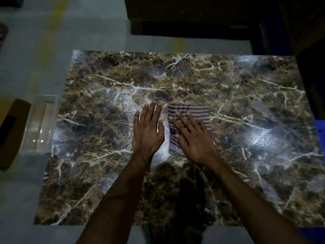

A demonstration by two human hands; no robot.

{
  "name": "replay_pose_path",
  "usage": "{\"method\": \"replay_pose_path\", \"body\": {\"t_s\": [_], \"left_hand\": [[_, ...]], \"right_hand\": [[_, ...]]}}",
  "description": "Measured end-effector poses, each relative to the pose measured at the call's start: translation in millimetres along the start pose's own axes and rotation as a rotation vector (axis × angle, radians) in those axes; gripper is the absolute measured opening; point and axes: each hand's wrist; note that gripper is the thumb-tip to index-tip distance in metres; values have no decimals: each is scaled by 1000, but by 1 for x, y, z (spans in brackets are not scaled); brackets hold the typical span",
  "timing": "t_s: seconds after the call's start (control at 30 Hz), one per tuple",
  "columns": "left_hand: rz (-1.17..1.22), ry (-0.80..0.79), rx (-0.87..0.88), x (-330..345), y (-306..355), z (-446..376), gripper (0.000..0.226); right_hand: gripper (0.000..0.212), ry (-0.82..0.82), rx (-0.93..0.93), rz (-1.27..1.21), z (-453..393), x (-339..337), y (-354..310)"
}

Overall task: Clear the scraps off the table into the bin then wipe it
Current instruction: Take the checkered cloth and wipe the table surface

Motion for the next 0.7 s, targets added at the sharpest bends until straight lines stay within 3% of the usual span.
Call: {"method": "replay_pose_path", "body": {"t_s": [0.1, 0.23, 0.33, 0.53, 0.7], "left_hand": [[8, -11, -4, -1, 1, 0, 57], [22, -8, -13, -4, 4, 1, 56], [22, -15, -14, -7, 5, 1, 55], [45, 22, -35, -14, 6, -15, 41], [-90, 39, 35, -23, -7, -68, 36]], "right_hand": [[57, 5, 119, -35, -1, -11, 28], [59, 83, 214, -130, -64, -29, 30], [59, 80, 155, -91, -90, -26, 12], [58, -16, -28, -2, -36, -14, 26], [58, 39, 178, -60, -76, -40, 65]]}}
Point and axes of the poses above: each hand's wrist, its own z-axis away from the middle knuckle, its own x-axis out of the palm, y = z × x, and after that the axes turned 9 degrees about -y, right-handed
